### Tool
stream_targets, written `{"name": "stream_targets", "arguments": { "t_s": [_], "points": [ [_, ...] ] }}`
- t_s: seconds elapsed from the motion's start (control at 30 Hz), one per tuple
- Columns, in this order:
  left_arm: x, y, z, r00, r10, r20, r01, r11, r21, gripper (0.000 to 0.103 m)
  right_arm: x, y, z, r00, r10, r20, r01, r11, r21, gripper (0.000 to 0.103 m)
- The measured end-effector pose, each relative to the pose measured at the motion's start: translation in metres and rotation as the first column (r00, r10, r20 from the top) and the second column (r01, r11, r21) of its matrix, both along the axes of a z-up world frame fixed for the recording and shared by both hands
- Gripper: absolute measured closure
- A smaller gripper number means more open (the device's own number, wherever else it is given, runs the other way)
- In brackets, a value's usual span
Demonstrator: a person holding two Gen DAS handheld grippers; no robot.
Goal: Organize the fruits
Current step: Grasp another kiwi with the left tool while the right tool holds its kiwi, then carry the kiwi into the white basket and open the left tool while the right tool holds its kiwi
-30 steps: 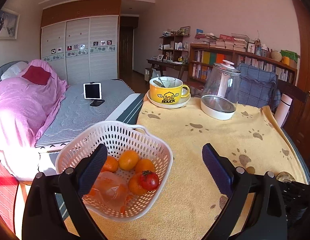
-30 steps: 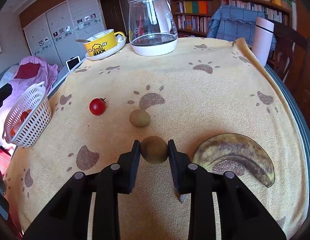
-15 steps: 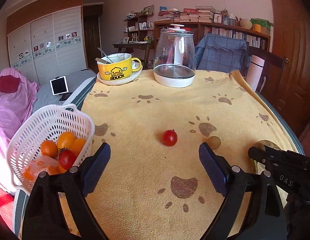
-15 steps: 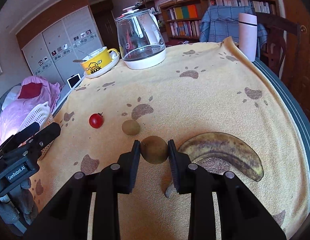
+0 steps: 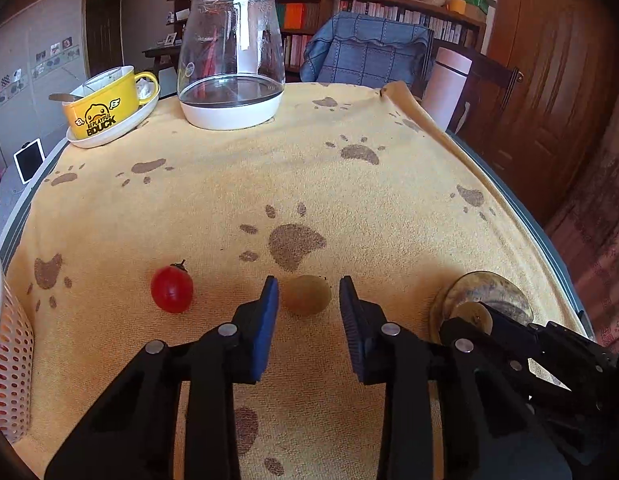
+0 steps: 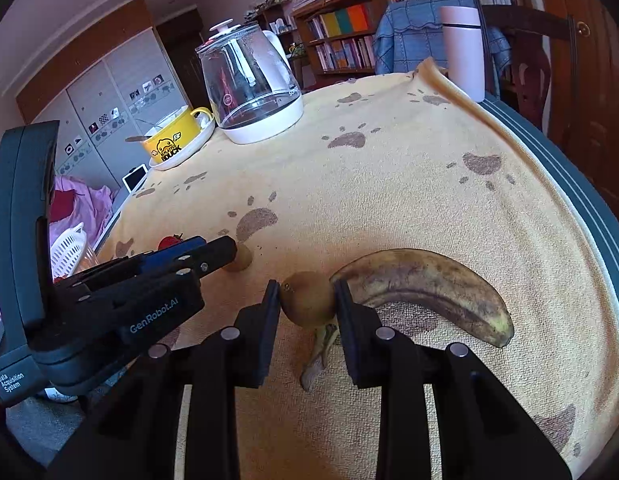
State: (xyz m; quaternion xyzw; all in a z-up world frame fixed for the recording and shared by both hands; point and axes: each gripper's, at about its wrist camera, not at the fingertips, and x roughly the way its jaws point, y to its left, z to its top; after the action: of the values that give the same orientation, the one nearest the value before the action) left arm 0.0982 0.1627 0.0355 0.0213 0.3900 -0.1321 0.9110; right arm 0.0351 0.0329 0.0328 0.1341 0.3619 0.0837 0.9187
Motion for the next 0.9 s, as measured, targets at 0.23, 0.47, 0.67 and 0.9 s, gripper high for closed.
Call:
{"name": "stream_targets", "arguments": {
  "t_s": [0.23,0.47,0.67,0.9],
  "points": [
    [0.009,0.002,-0.007,0.999,0.04,0.025,-0.04,0.999,0.024,0.074,-0.004,0.003,0.001,1.0,0.009,0.013,-0.009,1.0,-0.009,0.075],
    [0.013,0.007,-0.01,0.999,0.029,0.015,-0.029,0.999,-0.016,0.073,-0.004,0.003,0.001,1.0,0.004,0.014,-0.004,1.0,-0.011,0.075],
    [0.016,0.004,-0.015,1.0,0.011,-0.011,-0.011,1.0,-0.013,0.073,-0.004,0.004,0.001,1.0,0.004,0.014,-0.004,1.0,-0.016,0.075],
    [0.007,0.007,-0.009,0.998,0.041,0.041,-0.041,0.999,-0.009,0.074,-0.003,0.004,0.001,1.0,0.003,0.015,-0.003,1.0,-0.017,0.075]
  ]
}}
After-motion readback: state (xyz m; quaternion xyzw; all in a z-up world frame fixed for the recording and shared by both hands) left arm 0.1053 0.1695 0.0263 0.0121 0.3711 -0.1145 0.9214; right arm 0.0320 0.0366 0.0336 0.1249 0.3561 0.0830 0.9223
